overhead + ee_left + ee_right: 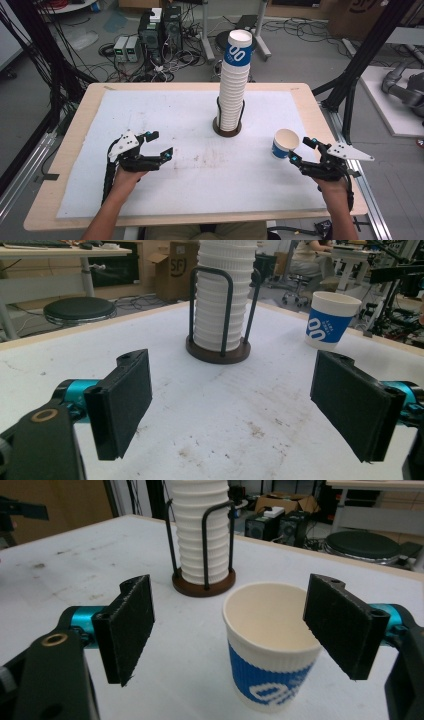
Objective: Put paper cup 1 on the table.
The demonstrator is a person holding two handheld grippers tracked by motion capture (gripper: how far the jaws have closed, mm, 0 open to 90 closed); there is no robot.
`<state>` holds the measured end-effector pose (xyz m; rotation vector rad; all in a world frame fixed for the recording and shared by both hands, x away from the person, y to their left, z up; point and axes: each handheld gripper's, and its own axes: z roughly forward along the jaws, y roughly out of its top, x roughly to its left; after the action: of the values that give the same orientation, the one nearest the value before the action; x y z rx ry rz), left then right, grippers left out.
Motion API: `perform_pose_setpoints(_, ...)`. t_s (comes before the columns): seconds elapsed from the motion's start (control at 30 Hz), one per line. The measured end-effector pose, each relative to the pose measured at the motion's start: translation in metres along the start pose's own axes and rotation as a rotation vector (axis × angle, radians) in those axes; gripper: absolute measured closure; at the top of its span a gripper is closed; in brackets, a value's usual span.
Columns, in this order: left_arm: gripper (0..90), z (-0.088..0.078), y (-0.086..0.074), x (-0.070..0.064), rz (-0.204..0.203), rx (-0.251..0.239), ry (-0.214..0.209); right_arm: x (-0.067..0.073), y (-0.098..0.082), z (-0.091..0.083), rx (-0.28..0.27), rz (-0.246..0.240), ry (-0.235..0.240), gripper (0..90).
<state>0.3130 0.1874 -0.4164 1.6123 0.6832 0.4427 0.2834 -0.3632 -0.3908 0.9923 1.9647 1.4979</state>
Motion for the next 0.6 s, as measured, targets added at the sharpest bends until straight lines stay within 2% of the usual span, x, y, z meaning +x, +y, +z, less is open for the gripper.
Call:
perform_pose_setpoints(0.23,16.8,-0.009,0.001,0.002,-0.029,-0.03,0.007,0.012,0.012,0.01,-0.004,-0.023,0.028,20.8)
perform_pose_setpoints(0.47,16.8,-0.015,0.001,0.004,-0.037,-0.042,0.012,0.027,0.023,0.027,0.019,-0.078,0.058,19.7)
perform_pose_setpoints(0.6,16.8,-0.014,0.0,0.003,-0.033,-0.037,0.01,0.031,0.024,0.03,0.033,-0.094,0.076,19.7)
